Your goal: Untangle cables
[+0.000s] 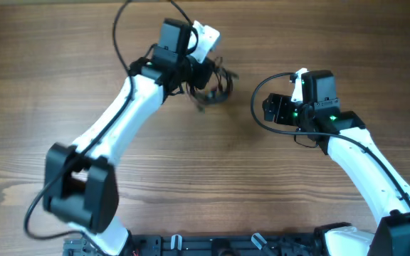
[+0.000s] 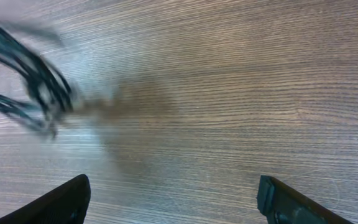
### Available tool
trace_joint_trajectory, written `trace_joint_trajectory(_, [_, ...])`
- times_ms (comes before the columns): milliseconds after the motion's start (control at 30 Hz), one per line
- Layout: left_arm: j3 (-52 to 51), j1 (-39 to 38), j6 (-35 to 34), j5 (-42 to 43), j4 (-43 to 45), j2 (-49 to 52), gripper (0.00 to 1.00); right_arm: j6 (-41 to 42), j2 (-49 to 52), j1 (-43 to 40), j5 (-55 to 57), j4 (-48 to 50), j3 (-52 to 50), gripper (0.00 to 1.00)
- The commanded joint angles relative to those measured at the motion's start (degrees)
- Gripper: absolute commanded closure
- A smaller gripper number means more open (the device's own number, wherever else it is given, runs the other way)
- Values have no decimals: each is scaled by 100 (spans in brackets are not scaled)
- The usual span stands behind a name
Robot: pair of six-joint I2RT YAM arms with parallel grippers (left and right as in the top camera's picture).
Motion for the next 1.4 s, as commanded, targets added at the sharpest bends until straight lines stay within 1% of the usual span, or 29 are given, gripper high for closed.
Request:
trace_joint_trajectory(0, [70,-15,-15,-133,22,-533,96,-103,-111,-13,28,-31,72,12])
trace_joint_trajectory(67, [116,-15,-15,-133,22,-730,96,-133,-111,-13,-330,-22,72,11])
trace_joint_trajectory(167, [212,-17,-173,-131,17,-942,96,-588,-111,-13,-1060,170,72,9])
trace_joint_trajectory(267, [212,-9,-166,-313,63,-1005,96,-498,-107,-13,-1058,354,72,7])
trace_joint_trajectory(300, [212,-9,-186,-299,55,-1005,96,-313,-105,-13,-997,407,72,4])
trace_joint_trajectory(333, [216,-31,-210,-297,33,-1016,96,-221,-105,-13,-960,426,72,4])
trace_joint_trajectory(433, [216,-232,-199,-304,-2,-1182,96,-313,-103,-13,-1121,538,70,4])
trace_joint_trajectory(500, [227,-400,-164,-304,57,-1340,96,-625,-35,-13,-1480,811,70,4])
trace_joint_trajectory(600, [247,-444,-175,-304,59,-1438,96,-627,90,-13,-1611,1161,70,5])
trace_joint_trajectory(667, [247,-444,-214,-302,52,-1488,96,-629,275,-13,-1958,1552,70,6])
trace_joint_trajectory(733, [247,-450,-214,-302,26,-1547,96,-605,472,-13,-2135,1860,70,9])
trace_joint_trajectory(800, [247,-455,-212,-302,-4,-1609,96,-509,634,-13,-2227,2079,70,9])
trace_joint_trajectory(900, [247,-455,-212,-302,-9,-1738,96,-549,767,-13,-2765,2411,70,9])
trace_joint_trajectory(967, [247,-455,-214,-302,-9,-1810,96,-542,767,-11,-2817,2531,70,9])
trace_joint_trajectory(1067, [247,-455,-267,-302,-11,-1886,96,-551,767,-11,-3235,2767,70,9])
trace_joint_trajectory(1233, [247,-472,-378,-299,-15,-1886,96,-601,767,-7,-3591,2922,70,9])
trace_joint_trajectory(1367, [247,-505,-472,-208,-13,-1886,96,-627,782,-4,-3600,3088,70,9])
